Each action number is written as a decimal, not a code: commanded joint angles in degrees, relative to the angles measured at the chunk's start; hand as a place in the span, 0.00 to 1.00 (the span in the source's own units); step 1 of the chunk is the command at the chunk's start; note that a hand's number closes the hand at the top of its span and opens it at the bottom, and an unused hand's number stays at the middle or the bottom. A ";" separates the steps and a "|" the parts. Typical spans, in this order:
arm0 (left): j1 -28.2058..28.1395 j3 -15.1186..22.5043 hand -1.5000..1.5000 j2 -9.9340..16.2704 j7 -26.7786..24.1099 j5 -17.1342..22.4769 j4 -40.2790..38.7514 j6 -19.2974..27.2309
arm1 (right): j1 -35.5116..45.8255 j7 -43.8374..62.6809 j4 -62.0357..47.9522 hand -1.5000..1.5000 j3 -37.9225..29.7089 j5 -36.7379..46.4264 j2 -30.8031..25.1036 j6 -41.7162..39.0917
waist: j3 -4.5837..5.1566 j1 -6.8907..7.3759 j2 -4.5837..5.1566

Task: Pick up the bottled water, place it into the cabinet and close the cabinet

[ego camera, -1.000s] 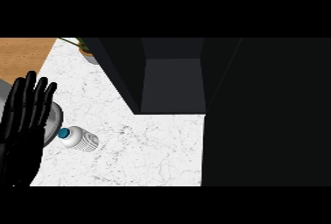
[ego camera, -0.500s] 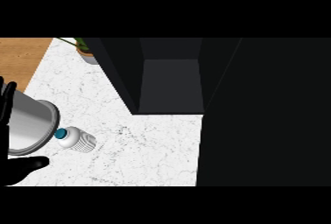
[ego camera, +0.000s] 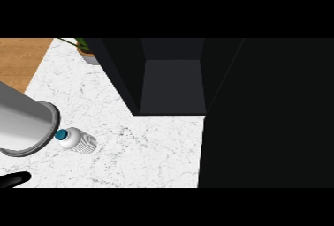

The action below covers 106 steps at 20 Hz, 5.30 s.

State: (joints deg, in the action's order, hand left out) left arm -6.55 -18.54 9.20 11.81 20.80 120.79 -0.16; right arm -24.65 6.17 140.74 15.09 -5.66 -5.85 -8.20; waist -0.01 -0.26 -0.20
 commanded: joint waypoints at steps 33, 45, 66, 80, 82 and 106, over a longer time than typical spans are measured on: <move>9.63 -4.29 0.00 0.64 -33.54 -7.47 -67.89 -17.18 | -26.06 -17.09 11.10 0.00 14.02 8.12 -8.99 1.27 | 0.25 -1.91 0.25; 17.10 -3.98 1.00 1.78 -50.68 -10.73 -90.60 -24.85 | -31.30 -21.65 11.74 0.00 17.34 10.75 -13.22 3.51 | 0.31 -1.78 0.30; 24.40 8.91 1.00 -6.47 -72.80 -29.28 -95.91 -4.91 | -28.71 -25.40 5.94 0.00 20.43 11.73 -15.26 10.15 | 0.09 -0.53 0.15; 25.63 24.86 1.00 -9.18 -58.53 -14.89 -83.09 -1.81 | -34.97 -28.30 10.24 0.00 20.69 10.58 -21.17 11.40 | 0.07 -1.05 -0.44; 27.91 27.10 1.00 -9.19 -52.94 -11.51 -77.79 0.44 | -31.42 -30.66 6.25 0.00 14.96 4.20 -20.90 10.51 | -0.04 -0.40 -0.28; 57.58 36.38 1.00 -9.16 -34.72 8.44 -91.26 24.65 | -36.87 -37.96 7.38 0.00 8.16 -1.00 -25.50 6.45 | 0.05 -3.51 0.89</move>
State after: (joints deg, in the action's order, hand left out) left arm 46.98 20.07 0.81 -22.18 26.93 34.66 23.44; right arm -59.57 -32.43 142.53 25.29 -1.44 -29.76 -0.19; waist 0.04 -3.11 0.58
